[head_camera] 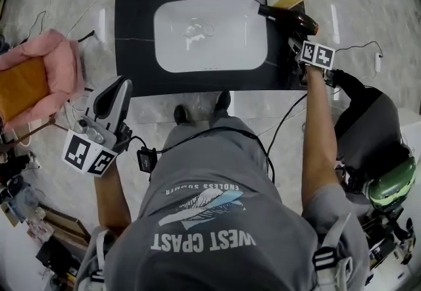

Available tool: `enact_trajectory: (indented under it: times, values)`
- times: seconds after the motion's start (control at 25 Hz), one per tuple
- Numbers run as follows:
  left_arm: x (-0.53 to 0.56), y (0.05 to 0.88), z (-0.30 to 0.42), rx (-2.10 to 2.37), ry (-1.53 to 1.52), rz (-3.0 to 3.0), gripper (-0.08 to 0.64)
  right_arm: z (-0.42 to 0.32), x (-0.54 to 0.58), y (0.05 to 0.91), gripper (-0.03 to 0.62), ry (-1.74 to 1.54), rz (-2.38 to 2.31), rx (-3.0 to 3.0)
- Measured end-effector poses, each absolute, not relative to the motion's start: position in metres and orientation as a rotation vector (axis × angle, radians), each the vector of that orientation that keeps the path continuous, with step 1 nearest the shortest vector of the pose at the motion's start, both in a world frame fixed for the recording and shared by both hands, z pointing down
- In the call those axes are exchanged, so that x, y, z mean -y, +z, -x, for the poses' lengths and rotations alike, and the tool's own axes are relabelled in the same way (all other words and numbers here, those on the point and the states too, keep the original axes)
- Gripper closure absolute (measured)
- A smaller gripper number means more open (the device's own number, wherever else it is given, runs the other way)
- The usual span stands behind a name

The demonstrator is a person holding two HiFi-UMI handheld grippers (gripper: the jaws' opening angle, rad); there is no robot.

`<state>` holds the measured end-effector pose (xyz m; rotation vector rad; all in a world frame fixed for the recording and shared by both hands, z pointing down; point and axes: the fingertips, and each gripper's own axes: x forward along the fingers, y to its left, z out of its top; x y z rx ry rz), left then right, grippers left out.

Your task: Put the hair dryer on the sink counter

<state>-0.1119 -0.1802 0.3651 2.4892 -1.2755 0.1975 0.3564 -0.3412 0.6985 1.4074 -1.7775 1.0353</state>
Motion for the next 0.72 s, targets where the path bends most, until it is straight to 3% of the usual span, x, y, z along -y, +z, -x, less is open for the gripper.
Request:
enact_trajectory:
  times: [0.44, 0.72]
  values:
    - [0.156, 0.342, 0.133, 1.269, 0.131, -2.564, 0.540, -0.353, 0.326, 0.592, 0.285, 0.901, -1.601, 1.912]
    - [0.141, 0.331, 0.158, 1.265, 0.078, -2.618, 0.540, -0.295, 0.297, 0.444, 0.510, 0.635, -1.680, 2.314]
